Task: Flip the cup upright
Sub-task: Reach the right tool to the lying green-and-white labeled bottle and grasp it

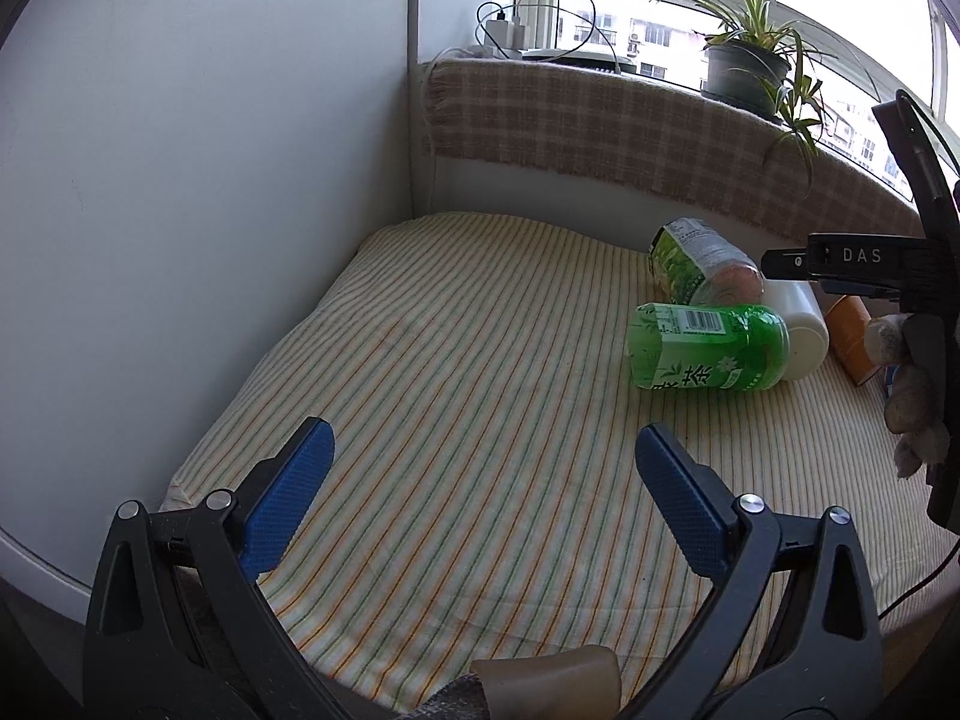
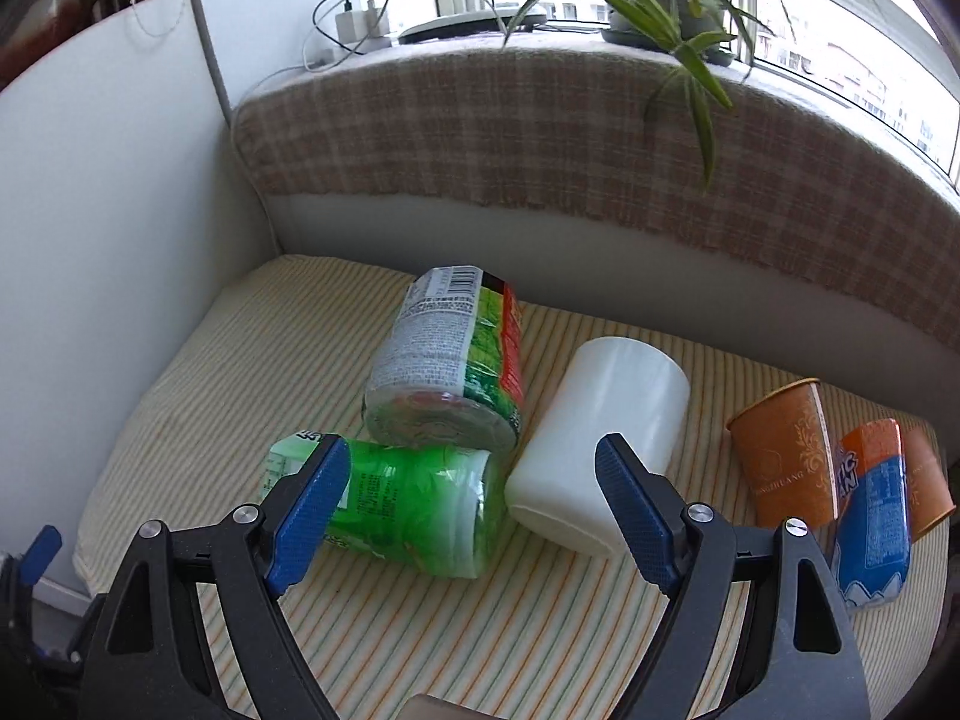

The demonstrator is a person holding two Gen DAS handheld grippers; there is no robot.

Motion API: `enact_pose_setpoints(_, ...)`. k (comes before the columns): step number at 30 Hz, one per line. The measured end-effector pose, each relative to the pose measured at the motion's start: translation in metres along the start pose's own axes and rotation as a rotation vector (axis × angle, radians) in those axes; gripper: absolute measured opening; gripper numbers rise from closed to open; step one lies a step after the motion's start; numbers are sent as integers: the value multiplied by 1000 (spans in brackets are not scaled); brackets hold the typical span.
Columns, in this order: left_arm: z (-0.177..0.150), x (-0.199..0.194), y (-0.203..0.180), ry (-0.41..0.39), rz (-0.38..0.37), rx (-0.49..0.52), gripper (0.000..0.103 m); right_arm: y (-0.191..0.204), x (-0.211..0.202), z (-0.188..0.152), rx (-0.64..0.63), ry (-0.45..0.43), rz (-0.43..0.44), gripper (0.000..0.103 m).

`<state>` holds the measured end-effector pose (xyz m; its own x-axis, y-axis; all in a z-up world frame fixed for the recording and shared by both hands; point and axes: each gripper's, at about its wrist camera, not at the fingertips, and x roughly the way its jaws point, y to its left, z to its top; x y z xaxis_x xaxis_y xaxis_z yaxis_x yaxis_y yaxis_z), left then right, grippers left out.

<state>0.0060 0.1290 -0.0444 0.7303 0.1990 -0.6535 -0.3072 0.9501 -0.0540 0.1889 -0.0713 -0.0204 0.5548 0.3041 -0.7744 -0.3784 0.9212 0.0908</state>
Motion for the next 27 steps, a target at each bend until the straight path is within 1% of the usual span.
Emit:
enact_pose_setpoints(4, -1, 8, 5, 21, -14, -9, 102, 5, 18, 14, -5, 52, -11, 84)
enact_pose_setpoints(6, -2, 11, 7, 25, -18, -11, 102, 3, 26, 21, 12, 74, -20, 84)
enact_pose_setpoints(10, -1, 16, 8, 34, -30, -15, 102, 1, 42, 36, 42, 127, -10, 84)
enact_pose_setpoints(14, -1, 18, 10, 36, -35, -19, 102, 5, 60, 50, 47, 162, -43, 84)
enact_pose_setpoints(19, -1, 20, 11, 38, -41, -23, 102, 5, 84, 59, 75, 218, -71, 84)
enact_pose_setpoints(22, -1, 20, 11, 40, -40, -20, 102, 7, 99, 64, 93, 258, -47, 84)
enact_pose_setpoints(25, -2, 22, 12, 48, -40, -18, 102, 10, 111, 67, 98, 290, -58, 84)
enact_pose_setpoints(27, -2, 22, 13, 49, -39, -22, 102, 12, 118, 68, 93, 314, -50, 84)
